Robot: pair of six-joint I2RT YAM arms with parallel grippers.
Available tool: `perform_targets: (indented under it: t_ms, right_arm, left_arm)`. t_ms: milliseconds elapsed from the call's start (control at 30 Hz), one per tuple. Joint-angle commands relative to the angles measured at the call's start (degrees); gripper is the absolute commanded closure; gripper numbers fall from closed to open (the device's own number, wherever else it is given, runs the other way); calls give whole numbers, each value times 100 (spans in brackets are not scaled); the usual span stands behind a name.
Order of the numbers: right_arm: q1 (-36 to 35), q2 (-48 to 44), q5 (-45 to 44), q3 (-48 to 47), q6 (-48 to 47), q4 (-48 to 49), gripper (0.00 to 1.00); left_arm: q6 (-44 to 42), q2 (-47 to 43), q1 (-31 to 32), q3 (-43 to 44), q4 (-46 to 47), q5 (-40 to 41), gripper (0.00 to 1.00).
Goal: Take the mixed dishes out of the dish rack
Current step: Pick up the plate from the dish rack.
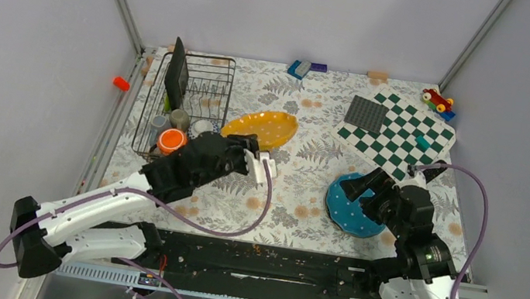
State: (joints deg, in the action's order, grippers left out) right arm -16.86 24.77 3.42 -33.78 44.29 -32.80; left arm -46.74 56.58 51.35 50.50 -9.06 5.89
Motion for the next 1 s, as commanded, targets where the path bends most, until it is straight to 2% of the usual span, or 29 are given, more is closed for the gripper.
perform_targets:
  t_ms: [0,67,267,367,533,667,733,833,933,967]
  right_arm:
    - [-3,129,742,-416,614,201,0]
    - [-1,162,935,-430,869,494,0]
    - [-1,354,1544,-235,1591,1500,0]
    - [-1,467,1669,-113,1798,1856,0]
    - [-1,543,1836,501,2331,2762,1]
    - [-1,712,1974,652,2280,2775,6]
    - [-1,773,1970,722,2219,2744,10]
    - [-2,796,2028,920,2296,3063,22]
    - [-2,834,2081,989,2361,3225,41]
    - [-6,842,2090,988,2364,3220,51]
  left_arm:
    - [-1239,-412,699,-102,1607,672,100]
    - [-1528,-325,1061,-297,1847,926,100]
    - [-2800,471,1949,-850,3482,1966,100]
    - [-3429,1017,2208,-1050,4572,2498,100]
    - [-4300,1949,2491,-1289,6141,2867,100]
    - [-4831,2548,2628,-1309,7403,2922,100]
    - [-5060,2792,2670,-1274,7805,3005,100]
    - [-5309,3101,2708,-1250,8101,3094,100]
    - [-5409,3281,2737,-1246,8272,3140,100]
    - [-5415,3317,2747,-1245,8287,3150,100]
